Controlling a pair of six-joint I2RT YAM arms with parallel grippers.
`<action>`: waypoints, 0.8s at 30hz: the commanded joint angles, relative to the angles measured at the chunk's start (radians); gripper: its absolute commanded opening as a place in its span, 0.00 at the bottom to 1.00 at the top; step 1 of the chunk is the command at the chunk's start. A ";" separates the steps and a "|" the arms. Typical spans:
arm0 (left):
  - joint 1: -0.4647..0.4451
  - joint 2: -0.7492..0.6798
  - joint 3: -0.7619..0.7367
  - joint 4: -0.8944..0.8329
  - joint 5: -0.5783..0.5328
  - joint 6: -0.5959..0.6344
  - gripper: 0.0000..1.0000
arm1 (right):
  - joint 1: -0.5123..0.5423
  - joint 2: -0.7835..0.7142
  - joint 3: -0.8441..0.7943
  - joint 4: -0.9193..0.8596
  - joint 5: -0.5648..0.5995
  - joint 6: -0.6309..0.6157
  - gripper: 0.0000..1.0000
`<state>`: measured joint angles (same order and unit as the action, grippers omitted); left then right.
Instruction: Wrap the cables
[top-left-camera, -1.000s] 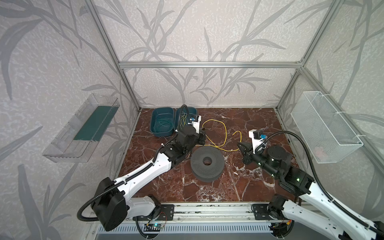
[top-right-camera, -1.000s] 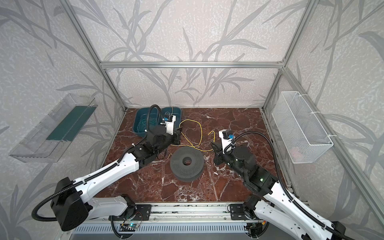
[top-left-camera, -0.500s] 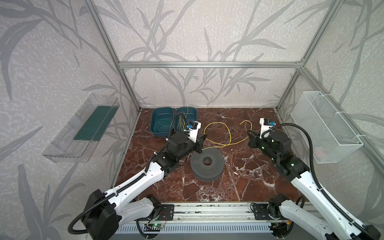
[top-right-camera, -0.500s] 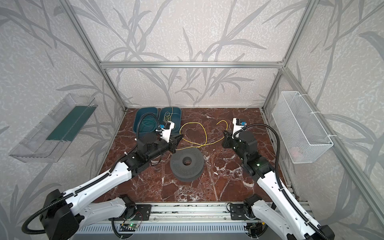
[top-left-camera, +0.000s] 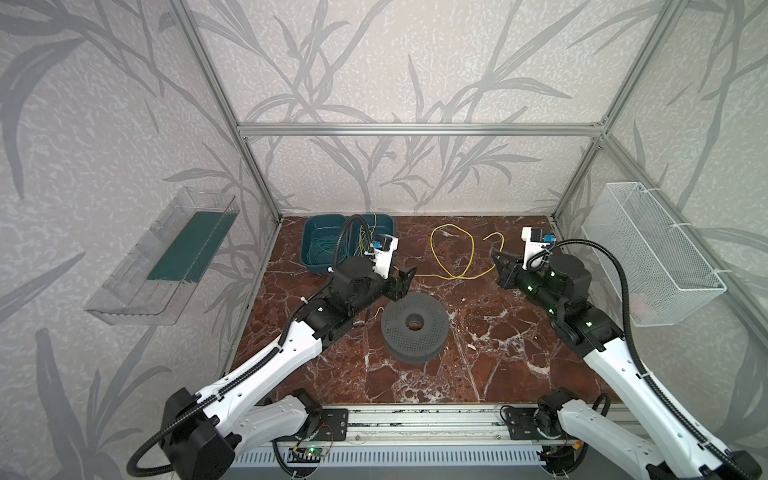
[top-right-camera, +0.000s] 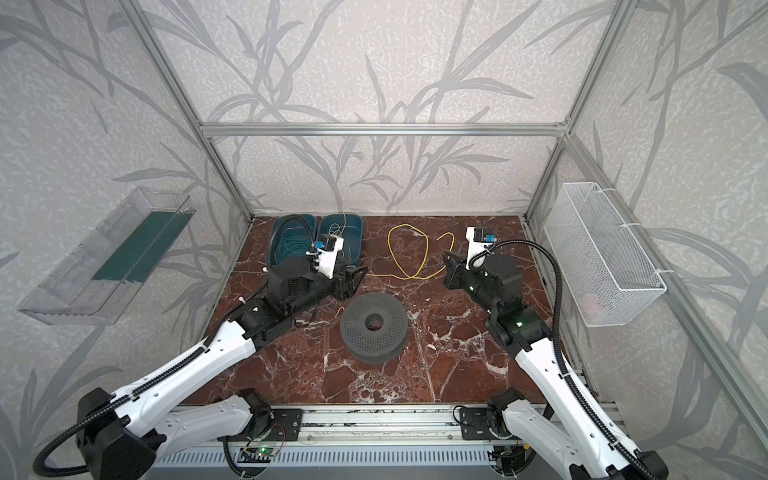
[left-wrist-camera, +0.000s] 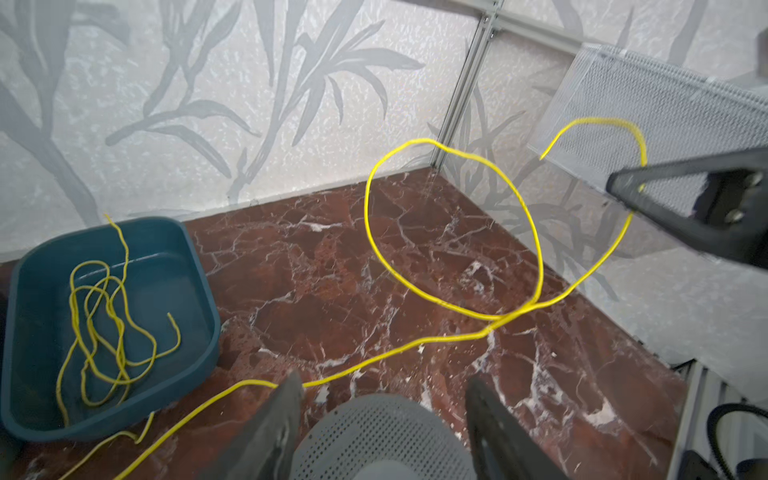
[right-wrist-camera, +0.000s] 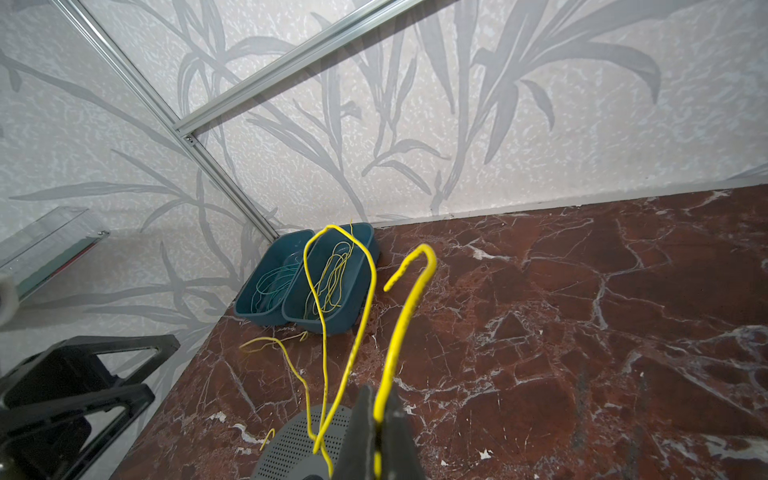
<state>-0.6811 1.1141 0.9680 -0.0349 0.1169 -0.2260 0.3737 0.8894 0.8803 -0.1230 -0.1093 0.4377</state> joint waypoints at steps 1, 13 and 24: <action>-0.053 0.072 0.151 -0.139 0.051 0.013 0.61 | 0.001 -0.015 0.017 0.035 -0.040 0.029 0.00; -0.156 0.402 0.472 -0.187 0.081 -0.066 0.69 | 0.002 -0.042 -0.007 0.045 -0.046 0.057 0.00; -0.182 0.556 0.547 -0.154 0.118 -0.071 0.42 | 0.002 -0.053 -0.034 0.054 -0.034 0.055 0.00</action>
<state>-0.8547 1.6684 1.4731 -0.2024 0.2165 -0.2897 0.3740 0.8558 0.8604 -0.1051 -0.1432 0.4911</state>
